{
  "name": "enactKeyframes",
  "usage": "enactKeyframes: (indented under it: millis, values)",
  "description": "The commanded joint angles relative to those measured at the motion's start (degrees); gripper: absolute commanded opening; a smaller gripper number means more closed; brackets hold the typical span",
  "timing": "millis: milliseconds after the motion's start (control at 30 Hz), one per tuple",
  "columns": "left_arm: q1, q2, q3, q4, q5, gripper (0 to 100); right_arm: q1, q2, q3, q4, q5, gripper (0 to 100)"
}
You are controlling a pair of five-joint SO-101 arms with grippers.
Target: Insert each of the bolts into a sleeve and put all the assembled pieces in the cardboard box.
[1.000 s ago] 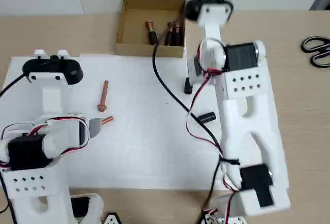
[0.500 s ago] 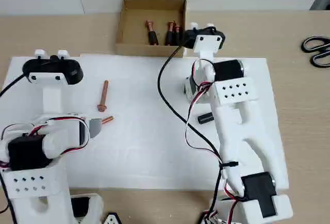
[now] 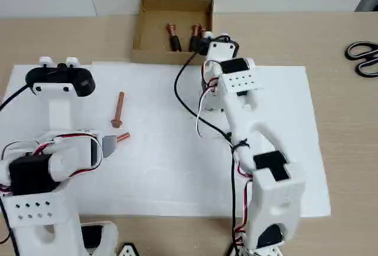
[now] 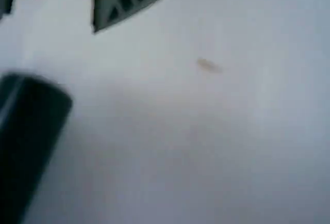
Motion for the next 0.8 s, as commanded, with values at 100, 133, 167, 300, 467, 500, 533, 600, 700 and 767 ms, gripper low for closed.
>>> enactKeyframes:
  millis: [100,133,167,300,467,500,533,600,700,767]
  values:
    - [-0.3,-0.6,-0.2,0.7,-0.4,25,0.8,7.0,-15.6,1.6,-0.6,10.1]
    - [-0.3,-0.6,-0.2,0.7,-0.4,25,1.1,8.4,-17.6,1.7,-0.6,10.1]
    - [-0.3,-0.6,-0.2,0.7,-0.4,25,1.4,9.7,-19.3,1.9,-0.6,10.1]
    - [-0.3,-0.6,-0.2,0.7,-0.4,25,2.1,15.3,-25.1,2.9,-0.6,10.1]
    - [-0.3,-0.6,-0.2,0.7,-0.4,25,3.3,21.0,-29.5,2.9,-0.6,10.1]
    - [-0.3,-0.6,-0.2,0.7,-0.4,25,3.4,22.0,-30.1,2.9,-0.6,10.1]
    - [-0.3,-0.6,-0.2,0.7,-0.4,25,3.5,22.8,-30.3,2.9,-0.6,10.1]
    - [-0.3,-0.6,-0.2,0.7,-0.4,25,3.5,24.1,-30.5,2.9,-0.6,10.1]
    - [-0.3,-0.6,-0.2,0.7,-0.4,25,3.5,25.2,-30.5,2.9,-0.6,10.1]
    - [-0.3,-0.6,-0.2,0.7,-0.4,25,3.1,25.2,-30.5,4.6,-0.6,10.1]
